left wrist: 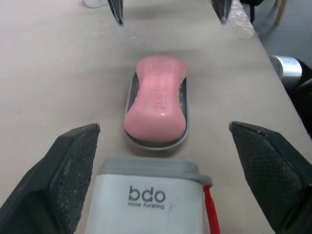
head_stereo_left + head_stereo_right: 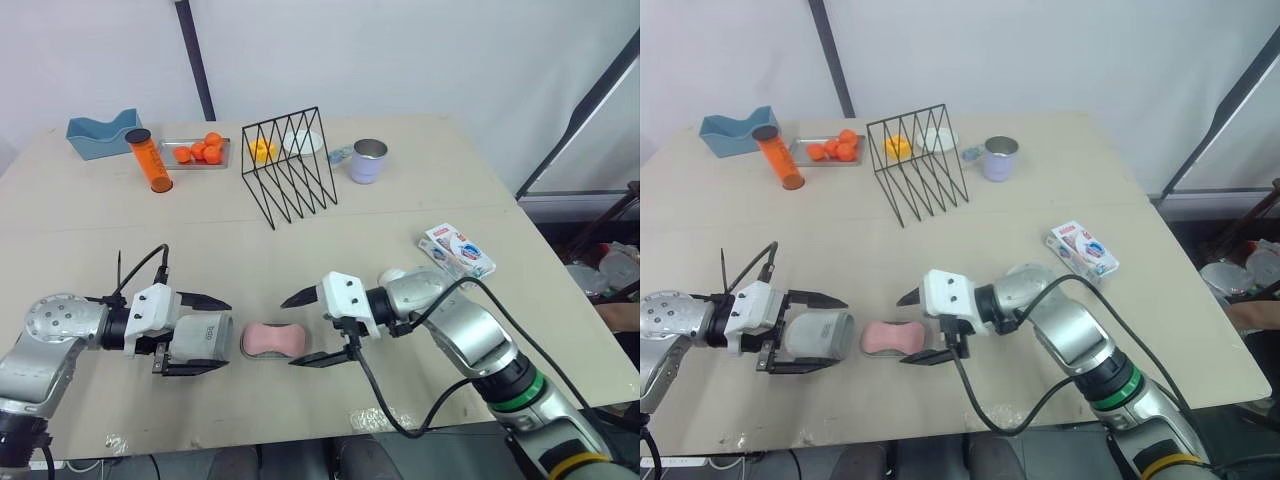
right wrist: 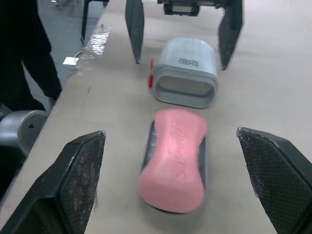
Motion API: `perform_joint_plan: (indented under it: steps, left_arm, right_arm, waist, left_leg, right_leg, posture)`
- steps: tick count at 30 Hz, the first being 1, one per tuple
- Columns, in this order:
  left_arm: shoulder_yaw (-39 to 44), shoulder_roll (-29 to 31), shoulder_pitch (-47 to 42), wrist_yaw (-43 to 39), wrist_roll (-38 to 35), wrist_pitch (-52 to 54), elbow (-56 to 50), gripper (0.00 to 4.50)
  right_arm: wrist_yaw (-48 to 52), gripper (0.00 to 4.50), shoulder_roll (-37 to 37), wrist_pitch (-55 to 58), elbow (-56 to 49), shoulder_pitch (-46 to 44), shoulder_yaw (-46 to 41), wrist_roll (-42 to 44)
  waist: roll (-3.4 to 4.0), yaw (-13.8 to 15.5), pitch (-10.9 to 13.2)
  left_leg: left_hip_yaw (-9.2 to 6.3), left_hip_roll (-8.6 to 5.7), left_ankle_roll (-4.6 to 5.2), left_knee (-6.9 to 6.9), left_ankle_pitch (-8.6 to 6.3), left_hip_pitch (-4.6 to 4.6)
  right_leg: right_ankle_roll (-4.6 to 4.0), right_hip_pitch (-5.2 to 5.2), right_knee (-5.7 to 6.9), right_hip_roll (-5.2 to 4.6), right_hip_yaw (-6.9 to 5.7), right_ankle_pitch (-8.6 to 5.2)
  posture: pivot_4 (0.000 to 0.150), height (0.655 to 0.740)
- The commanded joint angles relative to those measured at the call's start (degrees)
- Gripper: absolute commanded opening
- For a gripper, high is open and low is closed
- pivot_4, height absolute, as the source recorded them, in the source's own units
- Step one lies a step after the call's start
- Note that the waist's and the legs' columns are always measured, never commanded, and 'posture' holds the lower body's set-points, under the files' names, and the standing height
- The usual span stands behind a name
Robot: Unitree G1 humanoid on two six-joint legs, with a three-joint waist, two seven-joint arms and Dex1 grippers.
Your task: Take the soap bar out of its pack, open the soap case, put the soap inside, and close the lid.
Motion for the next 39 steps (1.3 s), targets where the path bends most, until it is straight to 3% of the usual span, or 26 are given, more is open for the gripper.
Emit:
perform_joint_plan:
  steps: [1,17,25,39]
  left_arm:
    - [0.9,1.0,-1.1,-1.3,0.1,-1.3,1.5,4.50]
    - [3.5,6.3,-1.0,-7.0,2.6,-7.9,11.0,4.50]
    - [0.9,5.1,-1.3,-7.1,6.4,-13.4,15.1,4.50]
    - [-0.7,3.1,0.0,-2.9,8.3,-13.6,14.0,4.50]
  right_arm:
    - [1.9,4.46,-0.8,-4.3,0.9,1.2,-2.9,1.9]
    - [3.4,4.46,-1.6,-7.5,2.5,3.8,-4.1,2.5]
    - [3.5,4.46,-1.7,-7.6,2.8,3.5,-3.9,2.1]
    - [3.7,4.46,-1.8,-7.1,3.0,2.7,-3.6,1.8]
  waist:
    - [0.00,0.0,0.0]
    - [-0.01,0.0,0.0]
    - [0.00,0.0,0.0]
    - [-0.01,0.1,0.0]
  left_leg:
    - [0.00,0.00,0.00,0.00,0.00,0.00]
    - [0.00,0.01,0.00,-0.01,0.00,0.00]
    - [0.01,0.01,0.00,-0.01,0.00,0.01]
    - [0.03,0.01,0.00,-0.02,0.00,0.03]
  right_leg:
    - [-0.01,0.00,0.00,0.00,0.00,0.00]
    - [-0.04,-0.01,0.01,0.00,0.01,-0.02]
    - [-0.07,-0.01,0.01,0.00,0.00,-0.01]
    - [-0.08,0.00,0.03,0.00,0.02,0.00]
  posture:
    - [0.150,0.7400]
    - [0.150,0.7400]
    - [0.150,0.7400]
    - [0.150,0.7400]
